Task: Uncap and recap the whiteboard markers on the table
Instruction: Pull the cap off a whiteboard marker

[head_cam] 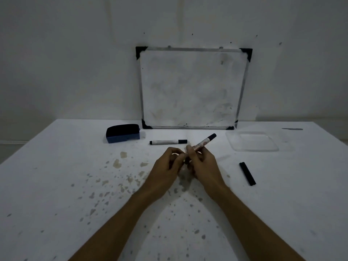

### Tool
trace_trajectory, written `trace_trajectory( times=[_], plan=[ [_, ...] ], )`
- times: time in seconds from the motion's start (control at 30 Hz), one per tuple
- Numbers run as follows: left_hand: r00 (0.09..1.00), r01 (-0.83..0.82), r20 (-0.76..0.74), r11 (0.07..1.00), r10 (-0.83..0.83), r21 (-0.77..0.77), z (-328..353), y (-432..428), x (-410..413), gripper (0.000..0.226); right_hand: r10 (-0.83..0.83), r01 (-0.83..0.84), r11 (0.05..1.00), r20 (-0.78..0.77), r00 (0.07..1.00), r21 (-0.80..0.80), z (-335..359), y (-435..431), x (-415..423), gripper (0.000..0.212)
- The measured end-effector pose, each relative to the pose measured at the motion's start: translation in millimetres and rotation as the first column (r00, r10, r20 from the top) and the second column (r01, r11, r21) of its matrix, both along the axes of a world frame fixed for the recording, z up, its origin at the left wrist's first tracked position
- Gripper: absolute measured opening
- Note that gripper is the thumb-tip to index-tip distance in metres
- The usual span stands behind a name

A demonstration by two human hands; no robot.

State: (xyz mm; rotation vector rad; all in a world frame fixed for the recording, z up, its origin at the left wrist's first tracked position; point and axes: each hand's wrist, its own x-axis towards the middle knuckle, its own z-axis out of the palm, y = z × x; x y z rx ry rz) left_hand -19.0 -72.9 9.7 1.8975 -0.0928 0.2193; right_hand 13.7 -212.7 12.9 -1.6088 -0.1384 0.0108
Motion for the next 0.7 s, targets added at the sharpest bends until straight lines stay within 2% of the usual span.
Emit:
trace_trajectory(
  times=[0.1,0.2,0.33,0.5,0.57,0.63,0.7],
  plan=[
    [0.999,-0.009,-0.040,0.997,0.006,-0.077,-2.9,1.9,0.9,0.024,-0.004,0.005,0.998,-0.020,1.000,0.058,-0.6,-1.0,-0.1,0.037],
    [1.000,0.021,0.008,1.000,-0.021,-0.018,-8.8,5.2,5.6,0.021,-0.026,0.036,0.988,-0.065,0.998,0.147,0.0,-1.2,2.7,0.040],
    [0.996,-0.023,0.084,0.998,0.018,0.060,-6.6,3.7,6.2,0.025,-0.034,0.036,0.997,-0.032,0.999,0.066,0.5,1.0,1.2,0.045],
    [0.991,-0.050,0.131,0.967,0.018,0.248,-11.1,-3.6,3.6,0.038,-0.045,0.049,0.994,-0.041,0.998,0.093,1.4,3.7,-2.8,0.044],
    [0.993,-0.069,0.110,0.960,0.040,0.273,-12.2,-5.6,2.7,0.040,-0.039,0.041,0.995,-0.030,0.999,0.093,0.4,4.1,-3.2,0.046],
    [0.998,-0.062,0.042,0.974,0.054,0.218,-8.1,-8.9,0.8,0.042,-0.028,0.028,0.995,-0.001,1.000,0.100,-0.2,5.1,-4.7,0.050],
    [0.997,-0.017,-0.075,0.998,0.022,0.066,-1.7,-8.0,0.6,0.052,-0.013,0.007,0.992,0.041,0.999,0.127,0.1,7.2,-6.9,0.048]
  ],
)
